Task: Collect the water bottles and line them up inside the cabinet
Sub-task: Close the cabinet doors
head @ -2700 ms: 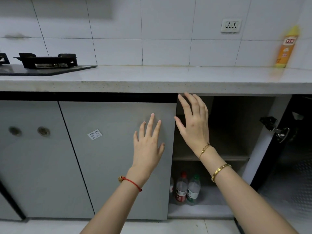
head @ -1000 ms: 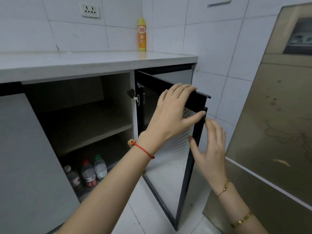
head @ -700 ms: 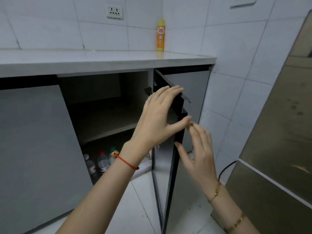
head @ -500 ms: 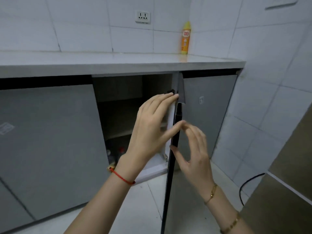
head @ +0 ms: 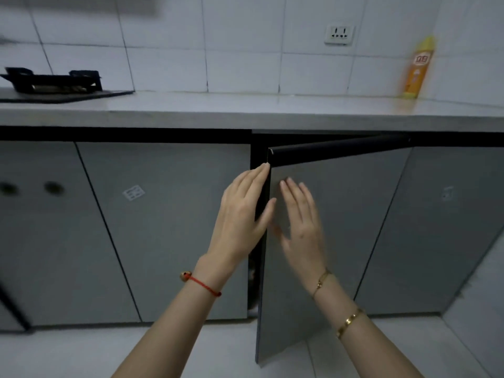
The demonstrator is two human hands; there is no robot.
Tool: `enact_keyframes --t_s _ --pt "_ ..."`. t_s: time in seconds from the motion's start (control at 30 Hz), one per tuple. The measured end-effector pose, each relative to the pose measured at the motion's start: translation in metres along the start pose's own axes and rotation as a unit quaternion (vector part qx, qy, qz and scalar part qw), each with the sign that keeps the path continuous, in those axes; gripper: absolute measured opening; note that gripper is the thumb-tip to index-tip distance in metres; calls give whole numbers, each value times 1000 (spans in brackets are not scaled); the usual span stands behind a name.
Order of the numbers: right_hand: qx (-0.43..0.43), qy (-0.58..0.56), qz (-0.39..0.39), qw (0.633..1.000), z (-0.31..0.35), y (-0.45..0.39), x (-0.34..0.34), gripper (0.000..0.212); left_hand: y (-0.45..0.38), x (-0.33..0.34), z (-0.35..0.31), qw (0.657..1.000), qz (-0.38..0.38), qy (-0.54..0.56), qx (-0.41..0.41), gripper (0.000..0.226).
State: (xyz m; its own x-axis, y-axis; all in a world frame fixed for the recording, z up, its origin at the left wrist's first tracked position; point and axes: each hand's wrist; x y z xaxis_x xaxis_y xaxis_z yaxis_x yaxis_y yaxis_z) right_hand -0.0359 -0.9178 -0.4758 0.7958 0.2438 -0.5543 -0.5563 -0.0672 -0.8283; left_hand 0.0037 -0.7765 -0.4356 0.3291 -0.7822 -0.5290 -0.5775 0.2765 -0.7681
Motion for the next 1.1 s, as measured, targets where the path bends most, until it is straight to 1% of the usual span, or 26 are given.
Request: enact_keyframes --t_s 0.1,0.2,0.33,0.43,0.6,0.77,0.87,0.93,1.0,1.1 --pt "-1 18 9 1000 -6 -19 26 80 -4 13 26 999 26 -35 -33 58" --pt "-7 54 16 998 -14 -33 47 80 -10 28 49 995 35 -67 -63 59" --pt "-19 72 10 997 -25 -47 65 81 -11 45 71 987 46 -120 -94 64" --pt "-32 103 15 994 -32 -56 76 83 -11 57 84 983 64 -131 -114 67" --pt "-35 122 17 992 -40 -67 92 82 -7 72 95 983 62 -119 -122 64" --pt "-46 141 15 989 -45 -68 96 81 -5 78 100 982 50 -141 -119 67" --pt "-42 127 22 991 -45 -68 96 80 -3 79 101 981 62 -140 -118 70" --pt "-41 104 21 993 -45 -66 92 75 -2 75 99 982 66 -128 -121 69" --pt "-45 74 7 996 -45 -63 85 69 1 66 96 984 60 -112 -121 65" --pt "-25 29 -11 999 -44 -50 70 61 7 46 89 991 34 -94 -90 54"
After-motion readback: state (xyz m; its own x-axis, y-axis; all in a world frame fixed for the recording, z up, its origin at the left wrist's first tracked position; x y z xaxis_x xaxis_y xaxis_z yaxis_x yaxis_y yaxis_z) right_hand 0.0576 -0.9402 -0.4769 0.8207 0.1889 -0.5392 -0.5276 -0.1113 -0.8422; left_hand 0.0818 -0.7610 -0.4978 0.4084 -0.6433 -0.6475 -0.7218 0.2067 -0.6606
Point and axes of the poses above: each hand's wrist, its own y-axis away from the middle knuckle, its own x-axis out of the palm, z = x × y, and after that the axes turned 6 degrees about -x, right-handed
